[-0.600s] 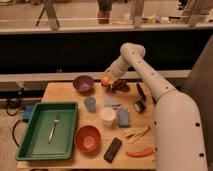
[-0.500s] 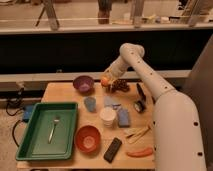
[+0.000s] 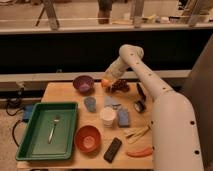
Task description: Place apple in metal cup
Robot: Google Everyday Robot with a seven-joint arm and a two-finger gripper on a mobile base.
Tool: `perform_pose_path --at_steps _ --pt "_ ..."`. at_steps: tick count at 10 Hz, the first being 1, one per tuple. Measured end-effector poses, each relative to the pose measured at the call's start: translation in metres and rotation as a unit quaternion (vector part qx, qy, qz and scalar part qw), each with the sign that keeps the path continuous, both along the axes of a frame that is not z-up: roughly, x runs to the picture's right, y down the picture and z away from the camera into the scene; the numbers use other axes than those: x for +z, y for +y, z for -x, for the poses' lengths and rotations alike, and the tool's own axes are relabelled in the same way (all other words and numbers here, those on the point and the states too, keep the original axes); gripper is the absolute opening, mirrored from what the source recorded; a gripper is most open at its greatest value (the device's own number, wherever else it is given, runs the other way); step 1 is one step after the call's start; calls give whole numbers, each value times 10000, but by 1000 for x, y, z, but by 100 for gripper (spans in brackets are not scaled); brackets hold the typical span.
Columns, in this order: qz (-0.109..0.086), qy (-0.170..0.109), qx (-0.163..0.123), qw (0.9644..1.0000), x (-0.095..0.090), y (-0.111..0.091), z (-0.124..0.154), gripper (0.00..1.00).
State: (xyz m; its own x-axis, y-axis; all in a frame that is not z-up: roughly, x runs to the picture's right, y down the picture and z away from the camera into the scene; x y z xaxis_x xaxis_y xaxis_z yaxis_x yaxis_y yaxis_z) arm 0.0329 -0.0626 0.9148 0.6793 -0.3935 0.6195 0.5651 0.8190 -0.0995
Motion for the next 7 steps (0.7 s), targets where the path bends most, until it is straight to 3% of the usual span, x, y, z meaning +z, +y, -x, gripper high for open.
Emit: perform_pose_path --at_steps 4,7 --pt "-183 -214 295 9992 6 -3 -9 80" --pt "-209 -300 542 9979 9 -7 -13 80"
